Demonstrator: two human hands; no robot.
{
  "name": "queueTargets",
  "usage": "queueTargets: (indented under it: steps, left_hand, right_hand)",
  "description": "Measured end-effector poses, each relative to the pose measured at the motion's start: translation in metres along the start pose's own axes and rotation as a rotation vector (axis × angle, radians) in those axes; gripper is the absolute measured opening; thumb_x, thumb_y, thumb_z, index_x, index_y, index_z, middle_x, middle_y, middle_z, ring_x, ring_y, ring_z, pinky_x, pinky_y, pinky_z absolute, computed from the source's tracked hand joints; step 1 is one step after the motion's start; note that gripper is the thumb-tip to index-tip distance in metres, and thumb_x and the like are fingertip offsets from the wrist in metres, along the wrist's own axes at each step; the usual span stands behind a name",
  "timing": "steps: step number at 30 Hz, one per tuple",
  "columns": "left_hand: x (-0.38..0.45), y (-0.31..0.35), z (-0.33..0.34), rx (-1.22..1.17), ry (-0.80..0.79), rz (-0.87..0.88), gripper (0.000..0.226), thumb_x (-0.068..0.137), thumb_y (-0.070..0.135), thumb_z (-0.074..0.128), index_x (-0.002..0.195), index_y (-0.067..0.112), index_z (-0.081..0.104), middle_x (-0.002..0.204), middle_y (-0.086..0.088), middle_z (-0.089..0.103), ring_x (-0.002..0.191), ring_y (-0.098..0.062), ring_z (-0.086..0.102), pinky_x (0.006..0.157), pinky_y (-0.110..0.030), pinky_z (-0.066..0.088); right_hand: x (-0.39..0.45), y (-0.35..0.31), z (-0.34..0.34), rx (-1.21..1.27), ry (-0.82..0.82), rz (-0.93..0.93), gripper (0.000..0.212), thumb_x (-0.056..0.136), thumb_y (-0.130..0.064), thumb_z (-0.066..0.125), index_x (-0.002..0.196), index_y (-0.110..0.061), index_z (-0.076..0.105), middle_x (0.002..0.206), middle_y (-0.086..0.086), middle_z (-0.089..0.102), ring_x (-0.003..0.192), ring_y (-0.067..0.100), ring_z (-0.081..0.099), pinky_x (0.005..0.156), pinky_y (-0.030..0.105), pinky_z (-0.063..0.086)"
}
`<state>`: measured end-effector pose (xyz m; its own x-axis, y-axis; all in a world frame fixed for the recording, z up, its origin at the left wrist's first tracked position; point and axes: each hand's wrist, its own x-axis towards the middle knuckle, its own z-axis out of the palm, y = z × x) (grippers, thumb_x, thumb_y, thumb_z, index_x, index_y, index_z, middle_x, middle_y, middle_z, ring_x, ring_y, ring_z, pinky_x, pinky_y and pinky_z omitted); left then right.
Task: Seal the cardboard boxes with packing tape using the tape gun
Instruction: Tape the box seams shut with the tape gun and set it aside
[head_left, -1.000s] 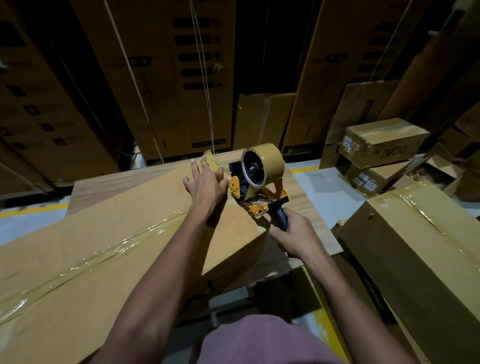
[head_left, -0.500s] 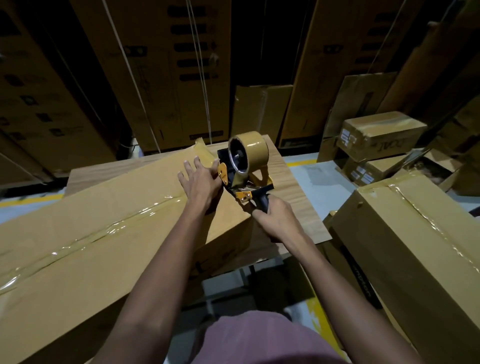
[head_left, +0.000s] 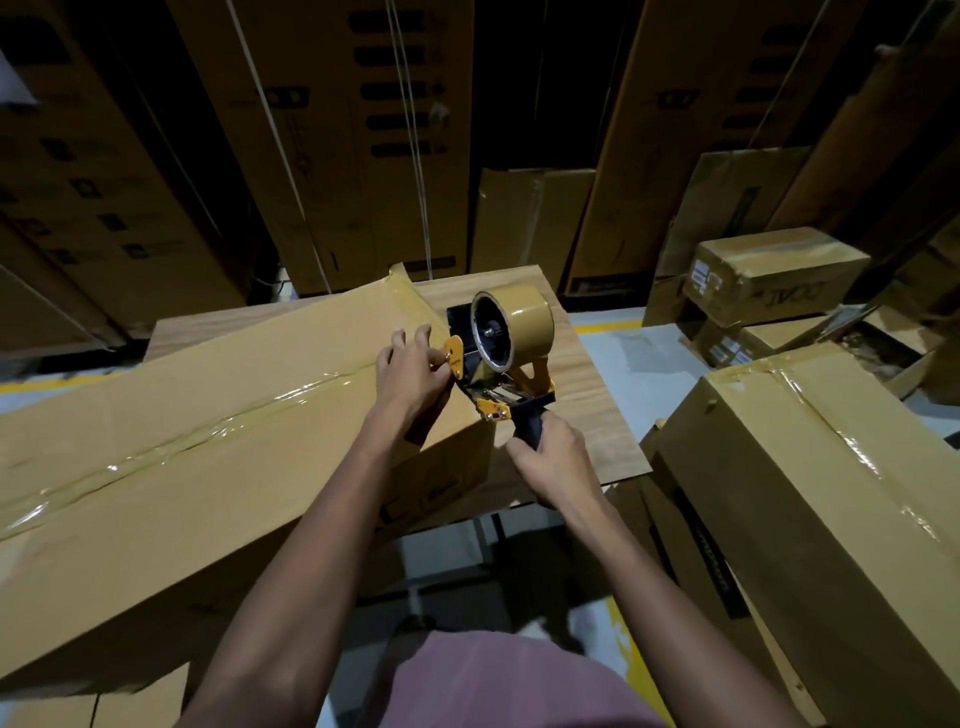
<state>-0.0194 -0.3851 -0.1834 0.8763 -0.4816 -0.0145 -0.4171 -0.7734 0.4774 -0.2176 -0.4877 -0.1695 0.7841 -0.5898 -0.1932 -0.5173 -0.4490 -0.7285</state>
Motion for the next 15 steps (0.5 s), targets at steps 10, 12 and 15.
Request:
queueTargets:
  steps: [10,12,15]
  left_hand:
    - [-0.002,-0.003,-0.001,-0.006,0.016,-0.017,0.049,0.101,0.046,0.052,0.140,0.017,0.060,0.157,-0.015,0.041,0.151,-0.035,0.019,0.116,-0.048,0.023]
    - [-0.008,0.003,-0.001,0.019,0.039,0.033,0.038,0.103,0.042,0.052,0.132,0.022,0.067,0.157,-0.013,0.041,0.148,-0.038,0.024,0.115,-0.050,0.025]
    - [-0.025,0.022,0.000,-0.009,0.056,0.055,0.045,0.099,0.021,0.062,0.142,0.012,0.052,0.145,-0.018,0.050,0.145,-0.037,0.032,0.116,-0.052,0.027]
  right_hand:
    - [-0.017,0.014,-0.016,-0.021,-0.002,0.025,0.017,0.093,-0.028,0.067,0.098,-0.014,0.060,0.090,0.007,0.065,0.084,0.026,0.064,0.073,0.043,0.056]
    - [-0.026,0.020,-0.014,0.004,0.012,0.051,0.020,0.092,-0.030,0.068,0.100,-0.015,0.061,0.092,0.007,0.067,0.085,0.027,0.066,0.075,0.045,0.058]
    - [-0.030,0.019,-0.011,0.008,0.038,0.078,0.017,0.090,-0.027,0.069,0.097,-0.014,0.061,0.090,0.007,0.067,0.085,0.028,0.066,0.074,0.042,0.057]
